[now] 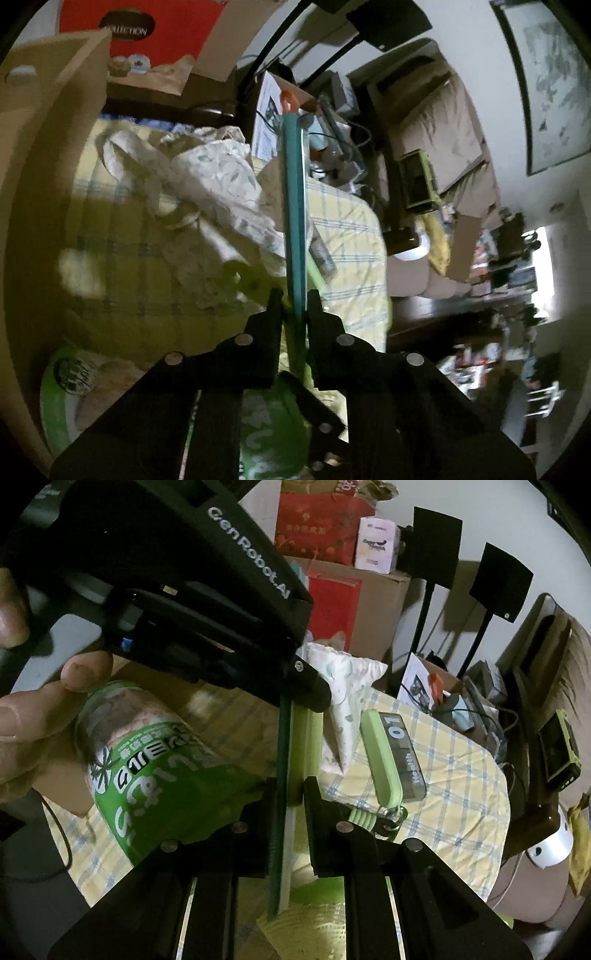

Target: Organize objects

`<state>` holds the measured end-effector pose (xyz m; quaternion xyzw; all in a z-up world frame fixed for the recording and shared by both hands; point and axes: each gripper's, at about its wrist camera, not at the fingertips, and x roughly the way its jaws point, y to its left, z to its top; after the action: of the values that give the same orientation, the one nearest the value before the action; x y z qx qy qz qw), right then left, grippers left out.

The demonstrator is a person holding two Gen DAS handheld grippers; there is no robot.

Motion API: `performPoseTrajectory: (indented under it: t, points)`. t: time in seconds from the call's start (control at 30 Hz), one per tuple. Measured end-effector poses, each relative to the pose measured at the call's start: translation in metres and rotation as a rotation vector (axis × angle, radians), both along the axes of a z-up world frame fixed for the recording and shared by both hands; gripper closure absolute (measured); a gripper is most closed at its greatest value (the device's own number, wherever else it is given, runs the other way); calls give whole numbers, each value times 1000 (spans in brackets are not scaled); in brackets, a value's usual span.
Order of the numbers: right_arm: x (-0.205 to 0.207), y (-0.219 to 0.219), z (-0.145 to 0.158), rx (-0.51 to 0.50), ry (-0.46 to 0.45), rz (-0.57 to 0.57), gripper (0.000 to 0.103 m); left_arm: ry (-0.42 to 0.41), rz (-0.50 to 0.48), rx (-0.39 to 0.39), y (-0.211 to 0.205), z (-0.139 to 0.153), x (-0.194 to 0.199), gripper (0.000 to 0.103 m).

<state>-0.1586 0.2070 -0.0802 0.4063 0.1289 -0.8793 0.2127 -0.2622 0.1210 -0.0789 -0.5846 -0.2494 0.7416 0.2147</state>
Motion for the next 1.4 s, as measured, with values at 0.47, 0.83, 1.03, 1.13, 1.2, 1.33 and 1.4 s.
performPoseTrajectory:
  t: [0.47,0.83,1.03,1.13,1.2,1.33,1.4]
  points:
    - [-5,32,4,-182,-96,-81,82,40,-53,86,-8,28,14,92]
    - [19,8,49,-143,-40,-38,83,111,-68,121,-35,70,30,92]
    - [33,-23,73,-128,-12,15,83,148,-32,123,-73,88,45,92]
    - [38,-41,83,-134,1,47,83,155,-7,131,-97,92,51,92]
    - [42,-54,88,-136,9,71,83,161,11,118,-112,95,55,92]
    - [49,-82,95,-126,15,120,83,162,47,106,-140,96,59,92]
    - [50,-97,95,-126,15,145,83,159,68,99,-154,97,62,92]
